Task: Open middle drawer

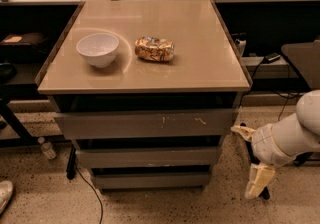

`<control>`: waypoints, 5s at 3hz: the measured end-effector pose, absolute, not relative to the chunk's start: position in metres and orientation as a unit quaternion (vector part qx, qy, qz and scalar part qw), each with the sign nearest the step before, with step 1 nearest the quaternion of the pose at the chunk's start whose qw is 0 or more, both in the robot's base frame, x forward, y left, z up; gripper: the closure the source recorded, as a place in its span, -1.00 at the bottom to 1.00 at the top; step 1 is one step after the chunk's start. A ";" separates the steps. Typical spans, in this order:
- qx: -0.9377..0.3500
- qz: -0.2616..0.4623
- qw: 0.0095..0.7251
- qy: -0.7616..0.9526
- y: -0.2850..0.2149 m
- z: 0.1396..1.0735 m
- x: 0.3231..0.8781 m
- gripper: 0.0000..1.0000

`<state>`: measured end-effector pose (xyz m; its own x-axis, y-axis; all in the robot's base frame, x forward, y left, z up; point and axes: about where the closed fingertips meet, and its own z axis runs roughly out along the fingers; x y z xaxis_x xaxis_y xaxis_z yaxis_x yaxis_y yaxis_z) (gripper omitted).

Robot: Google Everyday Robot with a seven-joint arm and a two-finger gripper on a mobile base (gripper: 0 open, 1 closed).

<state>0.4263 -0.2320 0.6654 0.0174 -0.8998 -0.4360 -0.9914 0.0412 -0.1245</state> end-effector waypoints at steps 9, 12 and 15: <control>-0.661 0.104 0.322 0.670 -0.151 0.461 0.520 -1.00; -0.667 0.105 0.335 0.658 -0.130 0.438 0.547 -1.00; -0.660 0.110 0.369 0.645 -0.125 0.410 0.559 -1.00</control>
Offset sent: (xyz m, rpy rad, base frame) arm 0.0177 0.0720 -0.1437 0.3870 -0.2815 -0.0029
